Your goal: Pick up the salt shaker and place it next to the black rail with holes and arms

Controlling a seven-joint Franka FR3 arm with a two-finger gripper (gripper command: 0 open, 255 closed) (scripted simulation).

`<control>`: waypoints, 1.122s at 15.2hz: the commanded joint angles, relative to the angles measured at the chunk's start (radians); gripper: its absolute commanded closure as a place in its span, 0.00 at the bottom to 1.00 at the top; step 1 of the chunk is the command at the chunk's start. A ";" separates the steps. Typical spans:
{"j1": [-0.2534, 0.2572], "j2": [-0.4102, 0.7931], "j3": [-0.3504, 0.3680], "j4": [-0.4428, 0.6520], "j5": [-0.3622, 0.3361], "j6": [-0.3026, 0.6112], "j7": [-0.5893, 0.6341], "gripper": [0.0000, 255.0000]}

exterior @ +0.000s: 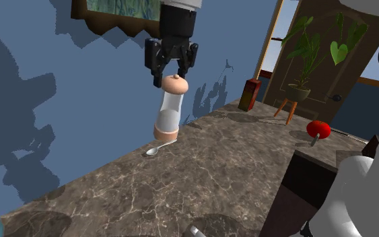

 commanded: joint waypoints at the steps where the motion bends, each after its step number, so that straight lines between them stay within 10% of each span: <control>1: 0.020 -0.020 0.022 -0.029 0.004 0.008 0.043 1.00; 17: 0.191 -0.022 0.242 -0.018 -0.002 -0.012 0.434 1.00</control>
